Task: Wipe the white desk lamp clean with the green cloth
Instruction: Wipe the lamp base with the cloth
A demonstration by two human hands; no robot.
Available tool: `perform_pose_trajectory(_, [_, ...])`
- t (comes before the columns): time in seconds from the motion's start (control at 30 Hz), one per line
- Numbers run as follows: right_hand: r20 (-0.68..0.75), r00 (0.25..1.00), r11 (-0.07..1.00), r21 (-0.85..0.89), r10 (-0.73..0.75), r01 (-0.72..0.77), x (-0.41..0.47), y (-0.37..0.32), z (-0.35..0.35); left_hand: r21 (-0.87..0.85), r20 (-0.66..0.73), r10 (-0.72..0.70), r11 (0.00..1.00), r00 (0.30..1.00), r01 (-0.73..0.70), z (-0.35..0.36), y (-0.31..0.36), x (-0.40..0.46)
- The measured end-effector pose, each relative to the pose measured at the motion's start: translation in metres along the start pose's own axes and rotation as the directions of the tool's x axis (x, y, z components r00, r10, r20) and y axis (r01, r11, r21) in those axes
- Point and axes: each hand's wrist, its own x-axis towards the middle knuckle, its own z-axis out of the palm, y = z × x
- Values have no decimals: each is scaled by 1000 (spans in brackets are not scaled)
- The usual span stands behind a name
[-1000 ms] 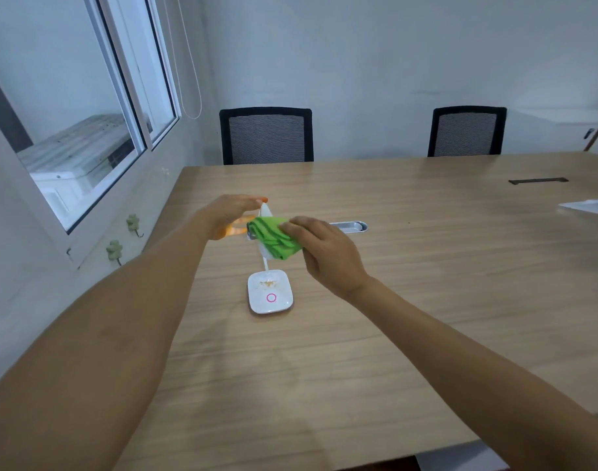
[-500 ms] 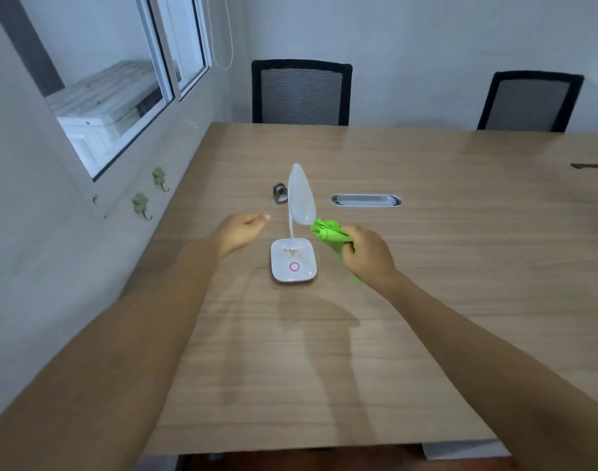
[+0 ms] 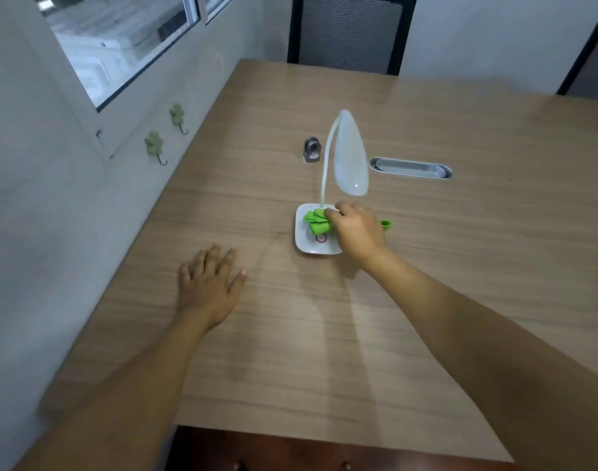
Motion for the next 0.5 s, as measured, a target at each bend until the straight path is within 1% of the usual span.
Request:
perform_pose_trajectory(0.07, [42,999,1000,9,-14,13,1,1,6,11,-56,2,1000,998,-2,3,0,-1])
perform_pose_trajectory(0.17, [67,995,995,71,-68,64,-11,2,7,7,-86,3,1000,996,-3,3,1,-3])
perform_pose_trajectory(0.23, [-20,990,977,157,-143,144,-25,3,4,7,-96,-7,1000,995,7,2,2,-3])
perform_pose_trajectory(0.3, [-140,977,956,225,-159,188,-32,5,2,12,-107,-11,1000,994,13,1,2,-3])
perform_pose_trajectory(0.37, [-205,976,958,257,-73,125,-26,10,1,14,-116,-7,1000,993,9,1,2,-4])
perform_pose_trajectory(0.4, [-202,979,963,261,-14,68,-20,13,1,8,-122,-6,1000,992,7,1,2,-4])
perform_pose_trajectory(0.43, [-173,985,968,249,29,15,-13,14,2,2,-127,-5,1000,992,5,1,2,-4])
perform_pose_trajectory(0.5, [-95,994,976,213,56,-34,-6,15,6,0,-130,-8,1000,992,8,1,2,-4])
